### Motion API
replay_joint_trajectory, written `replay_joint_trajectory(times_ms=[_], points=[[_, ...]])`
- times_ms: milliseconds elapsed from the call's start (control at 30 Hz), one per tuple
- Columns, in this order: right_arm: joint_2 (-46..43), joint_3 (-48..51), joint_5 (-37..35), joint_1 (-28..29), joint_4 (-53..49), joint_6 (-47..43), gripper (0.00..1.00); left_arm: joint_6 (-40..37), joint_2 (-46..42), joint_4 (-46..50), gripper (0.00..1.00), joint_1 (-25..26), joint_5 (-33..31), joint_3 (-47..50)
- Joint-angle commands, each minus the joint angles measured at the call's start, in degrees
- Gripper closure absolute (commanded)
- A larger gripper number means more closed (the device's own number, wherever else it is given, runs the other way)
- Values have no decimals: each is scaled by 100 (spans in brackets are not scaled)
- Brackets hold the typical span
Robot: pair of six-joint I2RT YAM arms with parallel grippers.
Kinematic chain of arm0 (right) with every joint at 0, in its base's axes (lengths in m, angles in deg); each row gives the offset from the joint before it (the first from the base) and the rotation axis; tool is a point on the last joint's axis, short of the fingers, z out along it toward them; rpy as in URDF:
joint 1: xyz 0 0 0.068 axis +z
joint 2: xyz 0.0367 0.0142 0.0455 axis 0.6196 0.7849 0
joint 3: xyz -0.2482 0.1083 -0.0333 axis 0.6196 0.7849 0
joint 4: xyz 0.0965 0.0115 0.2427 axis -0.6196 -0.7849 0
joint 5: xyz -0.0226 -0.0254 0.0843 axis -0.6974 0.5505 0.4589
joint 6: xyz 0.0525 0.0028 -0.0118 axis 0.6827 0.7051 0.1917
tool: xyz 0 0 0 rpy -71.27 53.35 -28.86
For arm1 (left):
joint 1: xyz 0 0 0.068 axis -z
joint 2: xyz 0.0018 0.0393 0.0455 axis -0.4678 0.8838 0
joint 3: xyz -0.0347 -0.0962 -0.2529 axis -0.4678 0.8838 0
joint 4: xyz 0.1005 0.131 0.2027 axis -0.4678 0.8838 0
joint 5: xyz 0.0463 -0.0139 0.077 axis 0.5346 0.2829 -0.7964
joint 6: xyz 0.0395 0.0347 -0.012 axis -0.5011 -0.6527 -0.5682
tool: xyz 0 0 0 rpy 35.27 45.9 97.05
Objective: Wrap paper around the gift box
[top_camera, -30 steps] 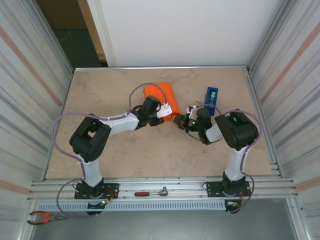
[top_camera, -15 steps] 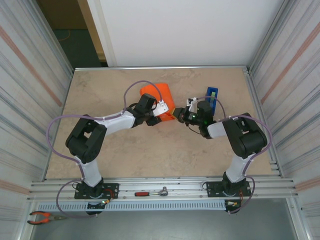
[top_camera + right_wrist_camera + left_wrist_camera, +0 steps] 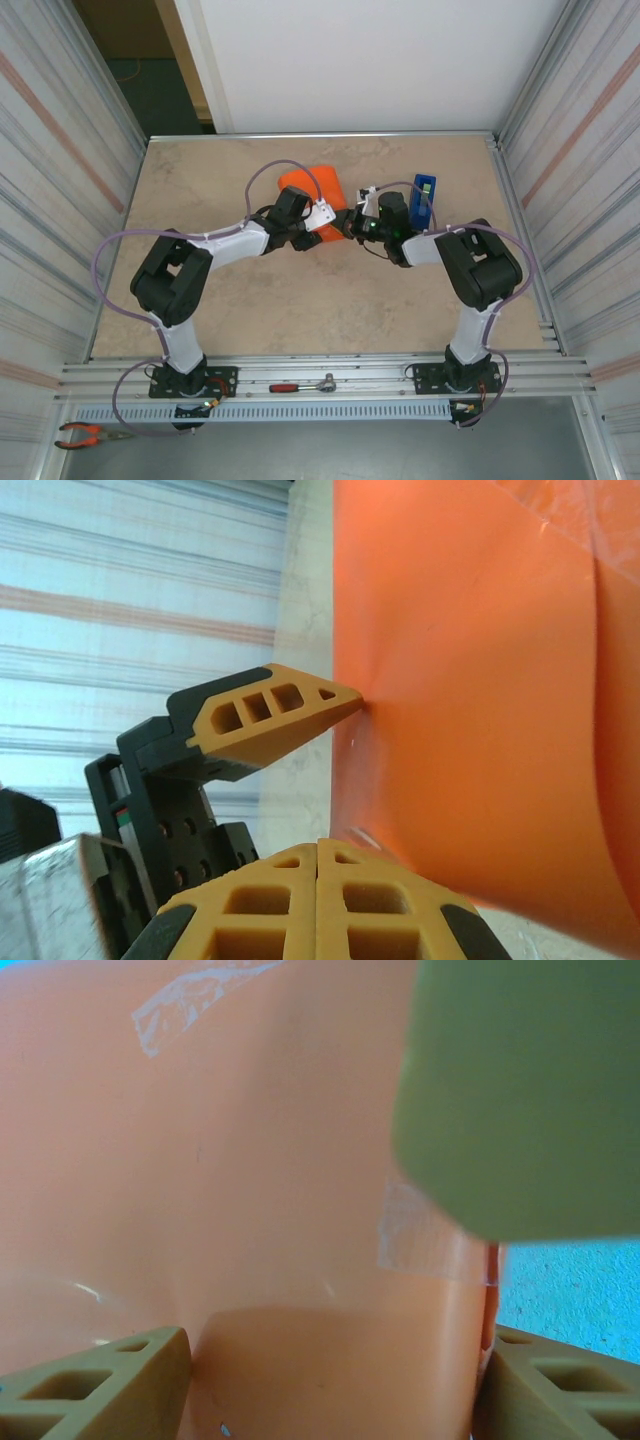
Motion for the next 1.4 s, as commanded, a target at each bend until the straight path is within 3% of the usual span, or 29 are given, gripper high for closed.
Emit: replay_joint_trajectory(times_ms=[0,400,667,900,1100,1367], points=[[263,-142,19,37,453,241,100,173,-273,20,30,-28,157,-19],[433,-261,-62,24,42,356,100,463,-693,10,28,-160,554,-90],[202,-490,-65,41,-825,-170,100,1851,-1362,-428,21,-806,1243,73],[9,-925,-243,102,-2166,-738,100,3119,-1851,-806,18,-1529,1589,410],[37,-1343,-428,153,-3137,-1072,100,3275,-2096,-775,18,-1711,1630,614],[50,-1779,-444,242,-3678,-1315,100,3437,-2198,-828,17,-1774,1656,881]])
